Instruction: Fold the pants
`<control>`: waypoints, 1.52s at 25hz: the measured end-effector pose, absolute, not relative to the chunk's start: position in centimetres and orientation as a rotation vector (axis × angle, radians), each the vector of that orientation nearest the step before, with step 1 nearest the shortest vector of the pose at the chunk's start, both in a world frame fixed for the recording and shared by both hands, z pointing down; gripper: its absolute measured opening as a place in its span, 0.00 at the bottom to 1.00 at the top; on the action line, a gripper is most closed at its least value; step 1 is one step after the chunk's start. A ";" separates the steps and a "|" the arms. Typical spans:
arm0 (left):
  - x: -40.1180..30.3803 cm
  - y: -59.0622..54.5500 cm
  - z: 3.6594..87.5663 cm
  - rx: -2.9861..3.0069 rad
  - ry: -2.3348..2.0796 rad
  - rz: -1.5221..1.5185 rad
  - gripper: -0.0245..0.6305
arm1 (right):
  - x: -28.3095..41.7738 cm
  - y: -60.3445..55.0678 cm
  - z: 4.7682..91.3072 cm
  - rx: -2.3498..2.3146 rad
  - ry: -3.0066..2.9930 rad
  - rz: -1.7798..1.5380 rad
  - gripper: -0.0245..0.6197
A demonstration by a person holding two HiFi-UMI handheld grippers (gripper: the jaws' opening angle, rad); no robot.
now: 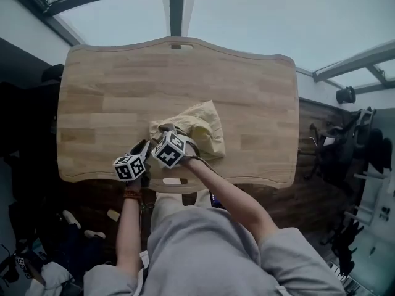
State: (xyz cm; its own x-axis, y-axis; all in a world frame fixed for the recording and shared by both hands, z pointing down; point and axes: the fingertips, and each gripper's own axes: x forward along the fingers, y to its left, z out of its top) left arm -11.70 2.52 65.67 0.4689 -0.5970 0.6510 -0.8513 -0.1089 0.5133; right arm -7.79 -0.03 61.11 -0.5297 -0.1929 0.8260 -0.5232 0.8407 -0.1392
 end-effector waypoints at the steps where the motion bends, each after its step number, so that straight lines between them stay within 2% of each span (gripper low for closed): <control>1: -12.5 2.7 66.1 1.795 -1.226 0.352 0.18 | -8.4 1.2 60.7 0.477 -2.145 0.457 0.35; 5: -12.7 1.6 66.5 1.841 -1.159 0.377 0.18 | -6.9 7.6 57.4 0.195 -2.223 0.551 0.35; 10: -7.8 0.1 65.6 1.856 -0.864 0.334 0.18 | -4.7 10.2 58.2 0.129 -2.307 0.348 0.35; 12: -6.5 0.8 66.3 1.872 -0.722 0.418 0.25 | -5.9 10.2 57.6 0.151 -2.375 0.234 0.35; 15: -7.5 1.6 68.0 1.898 -0.653 0.601 0.28 | -3.7 9.2 59.2 0.327 -2.307 0.165 0.32; 21: -5.3 4.1 71.1 1.967 -0.513 0.820 0.29 | 8.9 9.7 67.5 0.892 -1.926 0.532 0.27; 22: -5.1 3.8 71.7 1.994 -0.536 0.873 0.29 | 9.6 10.1 68.8 0.949 -1.895 0.553 0.26; 23: -5.0 3.3 71.8 2.023 -0.553 0.914 0.22 | 10.0 10.3 69.8 0.994 -1.871 0.540 0.26; 24: -4.8 3.1 71.4 2.051 -0.544 0.932 0.08 | 10.0 10.2 70.5 1.033 -1.860 0.505 0.26; 27: -5.2 3.4 67.5 2.080 -0.359 0.835 0.07 | 7.6 9.6 69.2 1.133 -1.952 0.447 0.26; 31: -10.4 1.4 66.0 1.897 -0.183 0.744 0.07 | 2.0 9.8 66.5 1.113 -2.176 0.496 0.26; 32: -12.6 0.4 67.3 1.891 -0.223 0.815 0.08 | 0.9 10.3 66.5 1.099 -2.194 0.500 0.26; 33: -14.9 -0.9 68.6 1.930 -0.285 0.923 0.17 | 0.3 10.6 66.7 1.102 -2.189 0.491 0.27; 34: -16.7 -2.0 69.4 2.014 -0.344 1.041 0.30 | 0.3 10.6 66.9 1.122 -2.168 0.472 0.27; 36: -17.9 -3.2 68.8 2.293 -0.375 1.238 0.33 | 1.1 9.9 67.1 1.187 -2.115 0.446 0.27; 38: -16.2 -2.1 67.0 2.648 -0.259 1.400 0.29 | 1.8 9.2 67.3 1.205 -2.077 0.410 0.27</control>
